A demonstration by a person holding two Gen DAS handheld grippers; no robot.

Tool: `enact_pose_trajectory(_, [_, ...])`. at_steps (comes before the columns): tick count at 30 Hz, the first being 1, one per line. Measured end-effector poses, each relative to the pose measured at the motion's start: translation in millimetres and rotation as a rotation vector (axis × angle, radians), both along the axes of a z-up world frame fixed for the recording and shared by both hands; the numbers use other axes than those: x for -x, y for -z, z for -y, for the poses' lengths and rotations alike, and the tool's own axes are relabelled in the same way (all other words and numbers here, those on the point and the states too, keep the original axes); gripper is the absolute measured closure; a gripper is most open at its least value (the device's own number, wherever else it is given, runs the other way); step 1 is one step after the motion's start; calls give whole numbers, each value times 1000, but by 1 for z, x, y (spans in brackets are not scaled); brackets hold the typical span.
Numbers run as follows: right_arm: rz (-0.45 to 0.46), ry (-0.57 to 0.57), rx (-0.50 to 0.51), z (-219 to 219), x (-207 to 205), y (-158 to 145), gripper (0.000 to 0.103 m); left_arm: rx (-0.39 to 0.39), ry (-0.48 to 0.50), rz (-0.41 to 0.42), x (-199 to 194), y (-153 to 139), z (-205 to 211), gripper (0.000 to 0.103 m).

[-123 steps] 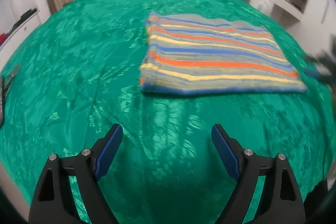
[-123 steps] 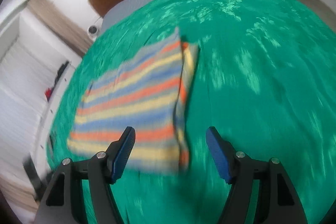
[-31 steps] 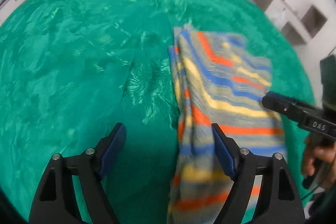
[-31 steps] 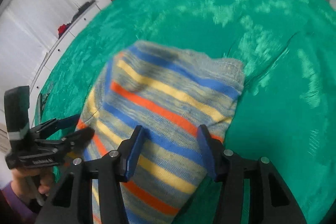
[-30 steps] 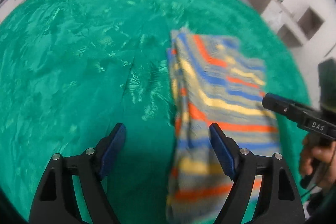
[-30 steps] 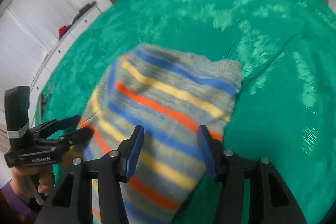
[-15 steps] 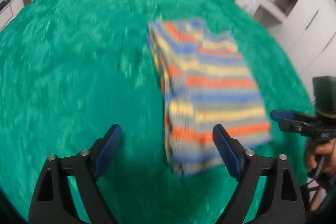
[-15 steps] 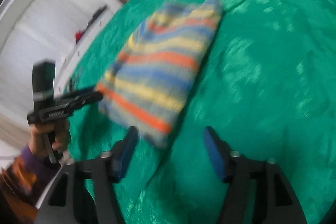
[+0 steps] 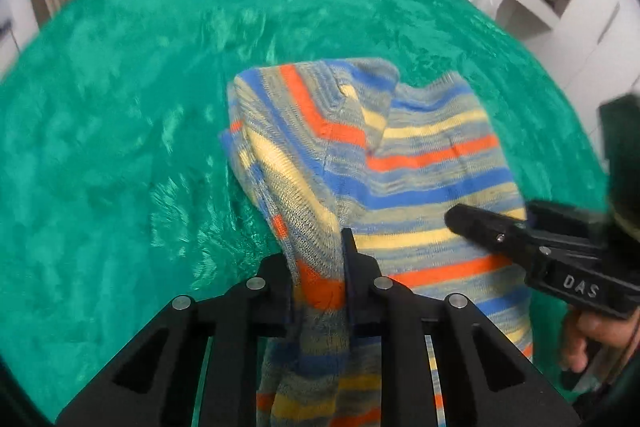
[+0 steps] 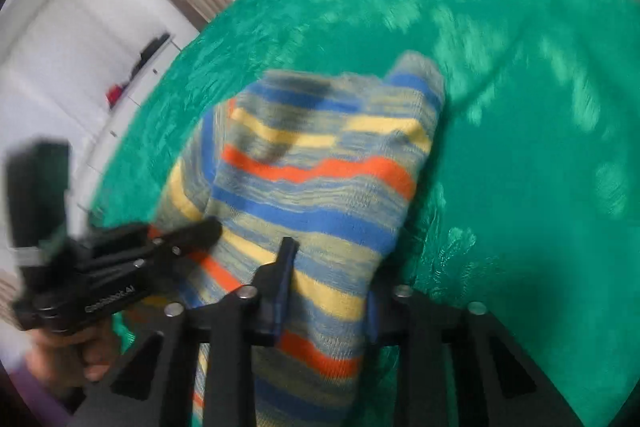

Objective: Fold small clothes
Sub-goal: 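Grasp the folded sweater with both grippers and lift it, then set the folded sweater on the bed and open both grippers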

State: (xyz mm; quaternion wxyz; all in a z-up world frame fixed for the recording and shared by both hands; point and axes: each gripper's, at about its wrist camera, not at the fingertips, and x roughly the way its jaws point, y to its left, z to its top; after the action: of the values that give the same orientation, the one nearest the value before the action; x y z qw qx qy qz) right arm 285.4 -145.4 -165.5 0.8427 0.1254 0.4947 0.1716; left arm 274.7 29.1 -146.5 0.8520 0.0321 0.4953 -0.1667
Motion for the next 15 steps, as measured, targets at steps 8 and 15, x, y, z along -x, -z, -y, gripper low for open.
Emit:
enact_pose_trajectory(8, [153,-39,106,-5,33,-47,79,-69,1,107,13,-35,18,85])
enact_pose_trajectory(15, [191,-26,91,5,35,-75,80,-74,30,159,26,-58,27,85])
